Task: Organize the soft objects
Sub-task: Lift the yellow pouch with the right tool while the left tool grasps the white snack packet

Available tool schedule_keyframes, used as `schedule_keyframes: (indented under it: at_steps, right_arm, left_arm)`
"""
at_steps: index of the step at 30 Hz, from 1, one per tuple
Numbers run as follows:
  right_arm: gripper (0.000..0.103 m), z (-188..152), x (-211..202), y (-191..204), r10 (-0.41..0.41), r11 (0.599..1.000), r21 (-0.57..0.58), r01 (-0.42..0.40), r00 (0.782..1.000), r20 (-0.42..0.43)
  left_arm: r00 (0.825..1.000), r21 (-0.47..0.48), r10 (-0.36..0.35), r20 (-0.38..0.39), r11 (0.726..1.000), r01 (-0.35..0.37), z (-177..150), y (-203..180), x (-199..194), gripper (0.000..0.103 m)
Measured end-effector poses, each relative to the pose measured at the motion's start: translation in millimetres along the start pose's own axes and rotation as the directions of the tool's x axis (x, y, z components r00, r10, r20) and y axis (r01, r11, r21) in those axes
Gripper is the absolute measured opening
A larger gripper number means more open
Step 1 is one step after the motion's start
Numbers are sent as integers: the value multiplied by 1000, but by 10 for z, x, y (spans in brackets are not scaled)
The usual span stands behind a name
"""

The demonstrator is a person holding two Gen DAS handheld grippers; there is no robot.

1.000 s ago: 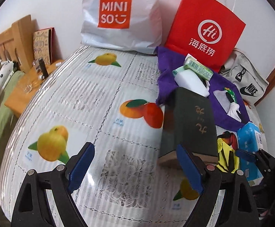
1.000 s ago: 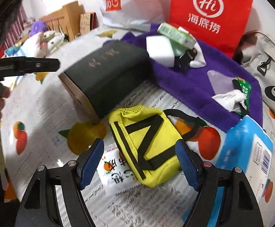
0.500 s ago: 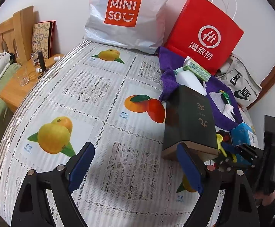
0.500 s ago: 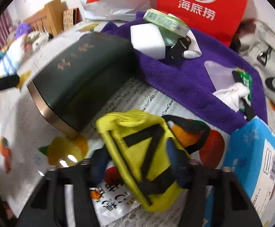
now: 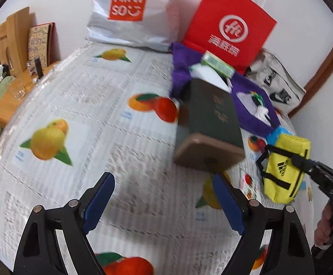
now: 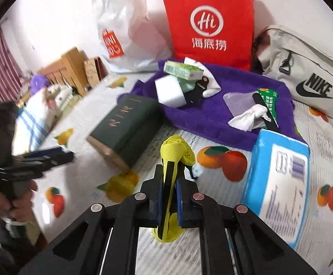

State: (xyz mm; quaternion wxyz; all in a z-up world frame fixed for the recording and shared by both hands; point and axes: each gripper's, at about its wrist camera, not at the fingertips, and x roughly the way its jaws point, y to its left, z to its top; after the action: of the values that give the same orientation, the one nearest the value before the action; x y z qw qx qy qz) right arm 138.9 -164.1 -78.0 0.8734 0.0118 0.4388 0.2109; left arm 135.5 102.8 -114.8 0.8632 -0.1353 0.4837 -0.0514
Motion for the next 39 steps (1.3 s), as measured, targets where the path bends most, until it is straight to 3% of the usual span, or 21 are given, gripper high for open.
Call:
schedule_keyframes:
  at_steps: [6, 17, 22, 30, 34, 39]
  right_arm:
    - [9, -302, -398, -57, 0, 999, 44, -1, 999, 36]
    - [9, -932, -829, -275, -36, 996, 77, 35, 999, 11]
    - [9, -1125, -821, -419, -37, 995, 88, 38, 999, -10]
    - [12, -1226, -779, -641, -11, 992, 128, 11, 1000, -2]
    - [15, -1254, -635, -643, 7, 991, 131, -3, 1000, -30]
    - [19, -1296, -453, -652, 38, 989, 146, -28, 997, -64]
  left_arm:
    - [999, 41, -23, -38, 999, 25, -180, -245, 106, 86]
    - [998, 184, -25, -63, 982, 36, -403, -824, 338, 87]
    - [997, 279, 21, -77, 960, 1, -461, -1118, 518, 87]
    - [996, 349, 39, -80, 937, -9, -407, -1427, 701, 88]
    - [992, 433, 113, -56, 898, -78, -484, -1650, 827, 95]
    - [996, 446, 82, -26, 893, -62, -534, -1680, 815, 90]
